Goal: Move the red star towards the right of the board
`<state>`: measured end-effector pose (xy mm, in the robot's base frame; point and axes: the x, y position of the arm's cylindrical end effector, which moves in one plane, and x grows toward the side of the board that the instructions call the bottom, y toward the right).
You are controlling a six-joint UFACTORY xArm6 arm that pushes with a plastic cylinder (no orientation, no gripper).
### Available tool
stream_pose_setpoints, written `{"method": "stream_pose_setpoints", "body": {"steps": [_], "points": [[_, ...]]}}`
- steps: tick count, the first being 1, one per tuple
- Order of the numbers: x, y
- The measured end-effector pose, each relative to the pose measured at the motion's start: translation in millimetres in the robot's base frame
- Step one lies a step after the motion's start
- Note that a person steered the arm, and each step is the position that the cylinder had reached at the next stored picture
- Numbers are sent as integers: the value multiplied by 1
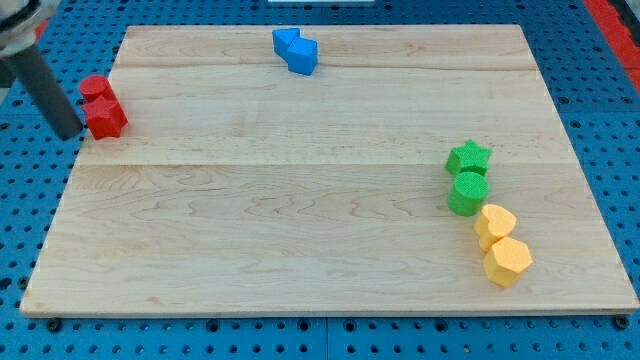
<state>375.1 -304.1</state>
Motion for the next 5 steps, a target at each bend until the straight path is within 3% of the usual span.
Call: {"method": "stream_pose_setpoints", "body": {"steps": [1,3,4,5], "points": [[-25,7],[-7,76],[-19,1],[6,1]]}}
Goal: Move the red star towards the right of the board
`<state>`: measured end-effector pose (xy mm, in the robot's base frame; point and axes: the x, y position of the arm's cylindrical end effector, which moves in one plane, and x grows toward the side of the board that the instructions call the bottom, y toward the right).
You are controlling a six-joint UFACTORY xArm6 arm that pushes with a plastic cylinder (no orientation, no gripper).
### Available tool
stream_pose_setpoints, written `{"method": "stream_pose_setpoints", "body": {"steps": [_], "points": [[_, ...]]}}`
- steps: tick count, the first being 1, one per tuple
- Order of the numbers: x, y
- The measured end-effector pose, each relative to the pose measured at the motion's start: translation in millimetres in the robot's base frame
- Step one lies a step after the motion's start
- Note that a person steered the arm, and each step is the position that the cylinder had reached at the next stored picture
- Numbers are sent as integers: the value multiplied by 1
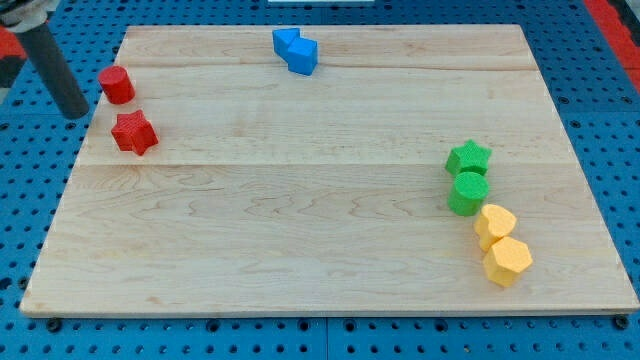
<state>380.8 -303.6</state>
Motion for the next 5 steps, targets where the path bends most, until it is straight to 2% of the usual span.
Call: {"method": "stream_pose_setpoints", "body": {"steps": [1,2,3,4,5], "points": [[11,52],[11,138],[17,149],[40,102],[53,158]]}}
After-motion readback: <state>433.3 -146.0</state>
